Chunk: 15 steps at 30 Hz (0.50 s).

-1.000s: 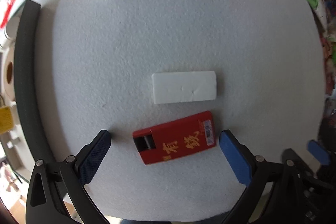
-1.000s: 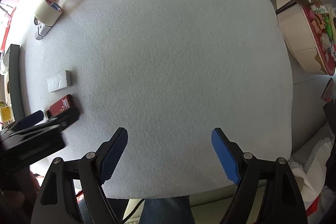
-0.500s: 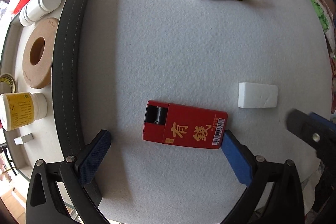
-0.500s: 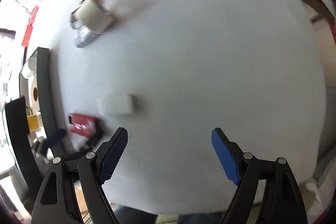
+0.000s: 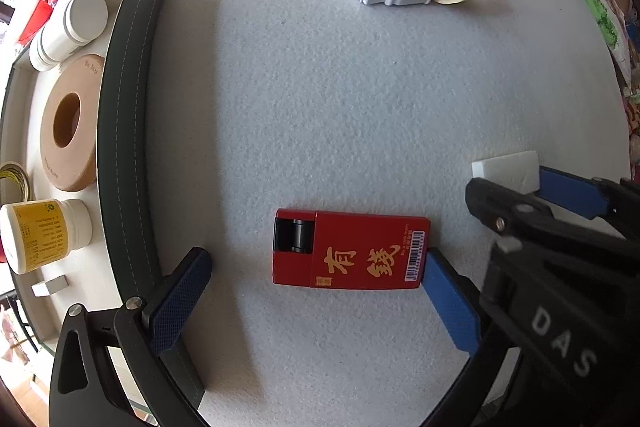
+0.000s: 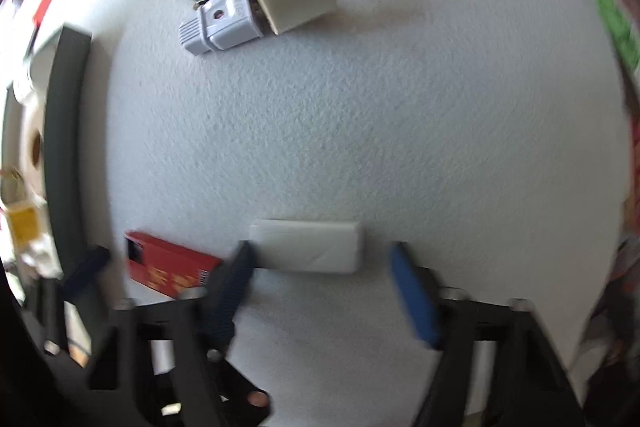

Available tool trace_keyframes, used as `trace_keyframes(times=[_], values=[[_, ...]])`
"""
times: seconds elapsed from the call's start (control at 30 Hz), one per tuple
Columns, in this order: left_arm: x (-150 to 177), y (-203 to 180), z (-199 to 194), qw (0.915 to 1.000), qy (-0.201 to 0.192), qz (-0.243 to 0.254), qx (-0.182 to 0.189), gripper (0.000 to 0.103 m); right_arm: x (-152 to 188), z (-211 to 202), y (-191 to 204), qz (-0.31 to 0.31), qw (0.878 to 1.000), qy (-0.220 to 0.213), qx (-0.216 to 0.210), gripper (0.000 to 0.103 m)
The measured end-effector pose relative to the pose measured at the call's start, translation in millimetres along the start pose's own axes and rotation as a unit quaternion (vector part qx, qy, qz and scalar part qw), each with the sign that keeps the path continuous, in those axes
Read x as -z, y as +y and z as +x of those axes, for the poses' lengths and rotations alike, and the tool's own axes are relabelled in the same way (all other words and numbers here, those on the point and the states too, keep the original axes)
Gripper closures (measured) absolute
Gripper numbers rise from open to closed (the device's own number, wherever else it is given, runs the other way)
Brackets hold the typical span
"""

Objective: Organize rigid objects
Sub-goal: 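Grasp the second white block with the right tool while the left tool grasps the red box, then carry the red box with the left tool while the right tool carries the white block to the tray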

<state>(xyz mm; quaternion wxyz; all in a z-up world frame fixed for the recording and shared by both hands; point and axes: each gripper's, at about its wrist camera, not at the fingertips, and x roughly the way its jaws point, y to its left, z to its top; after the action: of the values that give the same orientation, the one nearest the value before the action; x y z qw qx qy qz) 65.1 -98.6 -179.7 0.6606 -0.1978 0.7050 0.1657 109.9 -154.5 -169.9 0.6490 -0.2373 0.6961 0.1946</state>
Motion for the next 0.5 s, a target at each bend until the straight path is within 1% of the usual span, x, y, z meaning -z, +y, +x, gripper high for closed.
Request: trace_keyframes(times=[0.03, 0.07, 0.13, 0.17, 0.23, 0.3, 0.37, 0.43, 0.5], values=[[3, -2, 5, 1.0, 0.004, -0.001, 0.0, 0.0, 7, 4, 5, 0.003, 1.0, 0.003, -0.007, 0.052], [2, 6, 12, 1.0, 0.006, -0.002, 0.0, 0.0, 8, 3, 0, 0.011, 1.0, 0.005, -0.015, 0.052], [-4, 7, 11, 1.0, 0.001, 0.0, 0.001, 0.001, 13, -1, -22, 0.036, 0.999, 0.002, -0.033, 0.052], [-7, 5, 10, 1.0, -0.003, 0.003, 0.001, 0.003, 16, -4, -29, 0.043, 0.998, 0.0, -0.037, 0.052], [-12, -4, 4, 0.9998, -0.011, 0.019, 0.002, 0.012, 20, -13, -47, 0.049, 0.998, -0.005, -0.04, 0.052], [-9, -14, -5, 0.9988, -0.023, 0.044, 0.002, 0.031, 22, -23, -61, 0.056, 0.997, -0.011, -0.043, 0.052], [-8, -21, -7, 0.9981, -0.017, 0.058, 0.002, 0.031, 32, -31, -69, 0.06, 0.997, -0.013, -0.047, 0.052], [-6, -21, -8, 0.9978, -0.01, 0.065, 0.006, 0.031, 34, -36, -77, 0.062, 0.997, -0.015, -0.049, 0.052], [-3, -19, -11, 0.9976, 0.002, 0.064, 0.024, 0.031, 40, -40, -84, 0.058, 0.997, -0.015, -0.051, 0.052]])
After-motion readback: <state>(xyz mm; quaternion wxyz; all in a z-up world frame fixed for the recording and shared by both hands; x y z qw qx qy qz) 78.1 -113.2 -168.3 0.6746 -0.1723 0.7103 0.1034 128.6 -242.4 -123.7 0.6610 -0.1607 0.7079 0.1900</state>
